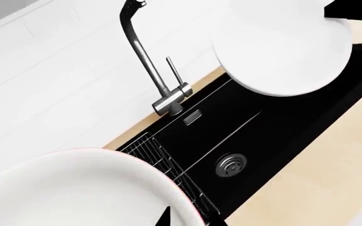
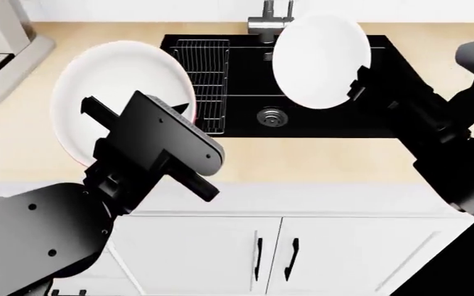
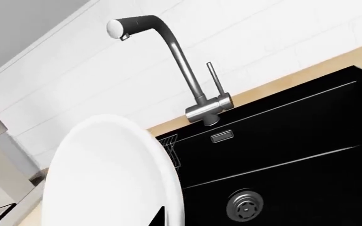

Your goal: Stack the bowls in the sink.

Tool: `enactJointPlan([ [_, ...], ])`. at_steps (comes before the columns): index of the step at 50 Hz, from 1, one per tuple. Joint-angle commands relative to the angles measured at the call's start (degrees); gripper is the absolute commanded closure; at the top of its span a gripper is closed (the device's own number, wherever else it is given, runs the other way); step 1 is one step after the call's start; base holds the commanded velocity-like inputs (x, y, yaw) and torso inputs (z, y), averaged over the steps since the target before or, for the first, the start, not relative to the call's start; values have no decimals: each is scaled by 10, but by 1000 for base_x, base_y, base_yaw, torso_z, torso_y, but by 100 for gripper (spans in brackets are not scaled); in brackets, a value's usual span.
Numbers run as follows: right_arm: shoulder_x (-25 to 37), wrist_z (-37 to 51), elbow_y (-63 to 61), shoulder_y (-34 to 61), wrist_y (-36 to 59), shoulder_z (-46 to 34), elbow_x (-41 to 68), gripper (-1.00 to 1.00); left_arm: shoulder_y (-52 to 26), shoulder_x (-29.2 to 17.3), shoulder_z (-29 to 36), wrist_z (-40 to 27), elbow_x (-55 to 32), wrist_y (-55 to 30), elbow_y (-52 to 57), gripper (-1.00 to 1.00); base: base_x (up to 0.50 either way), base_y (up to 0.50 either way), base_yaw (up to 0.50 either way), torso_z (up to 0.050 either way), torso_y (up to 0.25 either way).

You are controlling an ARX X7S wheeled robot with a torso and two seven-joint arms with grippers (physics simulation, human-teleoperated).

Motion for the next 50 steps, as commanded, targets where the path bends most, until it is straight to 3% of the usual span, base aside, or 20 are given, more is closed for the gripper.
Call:
enactJointPlan([
  [1,3,3,1,6,7,11,-10,100,-5,-1,-6,-30,13,9,-6,100,3,-500,0,0,10],
  [30,3,14,-13,7,13,20,-30,100,-8,-7,-16,-34,0,11,-8,100,3,-500,0,0,1],
  [40,-2,22,-2,14,27,23,-24,100,-7,-9,-27,-29,-15,15,-13,100,0,0,0,0,2],
  [50,-23,15,34,25,57,27,-4,100,-20,-5,-22,-10,-14,19,-42,100,500,-43,0,0,1],
])
